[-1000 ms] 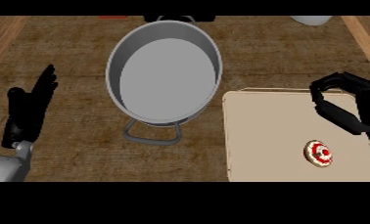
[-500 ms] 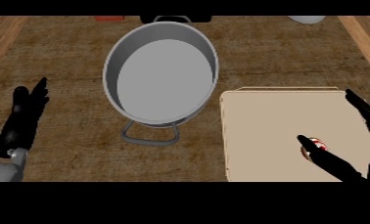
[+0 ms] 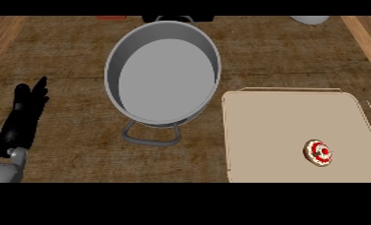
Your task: Pick the cupcake from the tray and place it in the pot
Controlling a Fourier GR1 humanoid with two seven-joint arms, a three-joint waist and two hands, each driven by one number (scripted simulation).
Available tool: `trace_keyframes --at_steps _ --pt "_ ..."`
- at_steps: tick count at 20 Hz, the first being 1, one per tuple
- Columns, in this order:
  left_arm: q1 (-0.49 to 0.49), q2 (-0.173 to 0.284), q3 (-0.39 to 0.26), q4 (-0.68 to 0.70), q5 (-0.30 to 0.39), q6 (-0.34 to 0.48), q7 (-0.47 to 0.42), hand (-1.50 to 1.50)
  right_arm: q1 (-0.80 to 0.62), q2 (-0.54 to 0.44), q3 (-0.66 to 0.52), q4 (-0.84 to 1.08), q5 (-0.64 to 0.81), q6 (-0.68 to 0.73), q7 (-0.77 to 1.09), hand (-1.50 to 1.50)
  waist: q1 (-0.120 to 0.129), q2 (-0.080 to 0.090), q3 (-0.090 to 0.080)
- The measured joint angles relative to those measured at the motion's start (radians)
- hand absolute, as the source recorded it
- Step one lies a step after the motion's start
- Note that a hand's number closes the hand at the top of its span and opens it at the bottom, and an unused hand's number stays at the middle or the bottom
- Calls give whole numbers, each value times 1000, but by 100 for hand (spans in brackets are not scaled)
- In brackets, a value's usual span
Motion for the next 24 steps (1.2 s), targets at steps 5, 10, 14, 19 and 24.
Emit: trace_keyframes --at_steps 5,10,14,19,24 --pt "-9 -17 -16 -3 -22 7 5 0 29 -112 10 -141 -14 224 259 -150 14 4 0" --pt "-10 -21 -13 -11 -28 -6 11 0 -49 -145 66 -164 -52 404 453 -150 32 6 2" --pt "-23 -29 0 -5 -33 -23 19 0 -148 -119 88 -163 -86 503 561 -150 35 6 4" --pt "-12 -40 18 -10 -47 -42 19 0 -226 -42 131 -156 -102 549 615 -150 35 5 5" --pt "-17 -61 38 -4 -74 -54 22 0 -267 24 136 -86 -101 579 600 -150 32 4 6"
